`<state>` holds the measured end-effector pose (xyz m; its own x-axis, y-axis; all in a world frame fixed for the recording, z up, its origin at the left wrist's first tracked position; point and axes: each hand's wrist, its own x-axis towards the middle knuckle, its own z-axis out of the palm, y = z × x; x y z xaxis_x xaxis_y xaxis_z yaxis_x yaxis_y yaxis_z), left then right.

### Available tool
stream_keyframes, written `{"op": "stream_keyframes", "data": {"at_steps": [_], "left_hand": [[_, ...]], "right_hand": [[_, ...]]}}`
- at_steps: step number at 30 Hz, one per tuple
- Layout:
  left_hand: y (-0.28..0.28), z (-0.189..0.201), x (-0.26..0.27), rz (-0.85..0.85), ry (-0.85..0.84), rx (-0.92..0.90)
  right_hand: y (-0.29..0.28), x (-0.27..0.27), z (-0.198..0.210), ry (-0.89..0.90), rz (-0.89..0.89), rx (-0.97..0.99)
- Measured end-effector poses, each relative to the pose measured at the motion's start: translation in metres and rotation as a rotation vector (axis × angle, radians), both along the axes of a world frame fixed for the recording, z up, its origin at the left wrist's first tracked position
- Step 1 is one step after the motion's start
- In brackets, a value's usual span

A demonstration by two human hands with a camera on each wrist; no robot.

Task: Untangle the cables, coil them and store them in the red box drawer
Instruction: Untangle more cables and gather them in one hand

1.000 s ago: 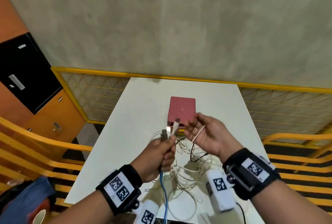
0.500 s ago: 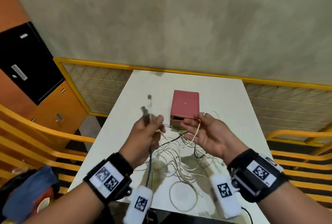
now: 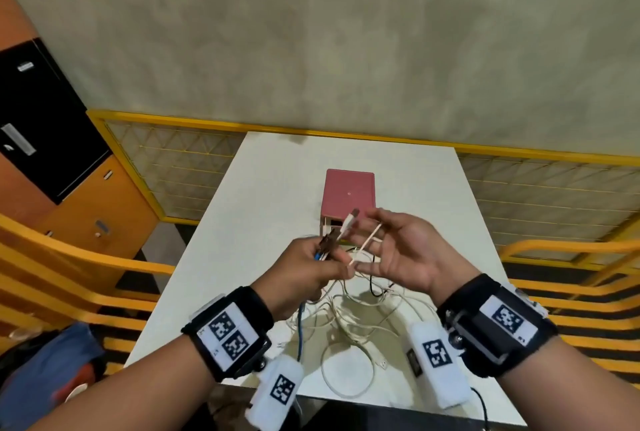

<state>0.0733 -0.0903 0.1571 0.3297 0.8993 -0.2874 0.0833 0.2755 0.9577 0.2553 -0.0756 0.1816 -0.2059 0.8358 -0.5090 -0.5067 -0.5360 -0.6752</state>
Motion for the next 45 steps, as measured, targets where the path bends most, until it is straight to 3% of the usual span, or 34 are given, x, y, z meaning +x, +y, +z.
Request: {"op": "stream_keyframes", "data": {"at_steps": [7,9,11,13,16,18,23,28,32,36,38,42,45], "left_hand": [[-0.023,-0.018,-0.06,-0.378,0.228,-0.158],[-0.032,-0.022,-0.07,-0.538,0.34,-0.171],[-0.037,-0.022,-0.074,-0.595,0.41,-0.146],[-0.034,-0.02,-0.069,-0.443,0.322,-0.107],[-0.015,-0.01,-0.045,-0.035,0.015,-0.085],[-0.003,0.001,-0.02,0.078,-0.09,-0.021],[-0.002,0.006,0.038,0.046,-0.097,0.048],[-0.011,-0.003,0.045,0.044,-0.034,-0.003],[-0.026,-0.008,0.031,-0.173,0.089,-0.055],[-0.051,-0.021,0.004,-0.426,0.231,-0.145],[-0.057,-0.028,-0.009,-0.475,0.286,-0.18],[-0.054,-0.024,-0.024,-0.47,0.296,-0.177],[-0.039,-0.012,-0.016,-0.201,0.157,-0.102]], "right_hand": [[0.017,0.041,0.0,0.021,-0.202,-0.061],[0.019,0.043,-0.003,0.035,-0.239,-0.066],[0.019,0.039,-0.007,0.054,-0.239,-0.067],[0.016,0.03,-0.013,0.043,-0.214,-0.06],[0.007,0.014,-0.022,0.017,-0.136,-0.034],[-0.001,0.003,-0.028,0.003,-0.076,-0.026],[-0.014,-0.016,-0.032,0.033,-0.043,0.003],[-0.023,-0.012,-0.036,0.016,0.003,-0.042],[-0.02,0.001,-0.035,0.043,-0.067,-0.111],[-0.012,0.022,-0.031,-0.041,-0.121,-0.117],[-0.011,0.028,-0.03,-0.043,-0.13,-0.117],[-0.01,0.024,-0.028,-0.018,-0.13,-0.094],[-0.012,0.013,-0.026,0.022,-0.099,-0.047]]}}
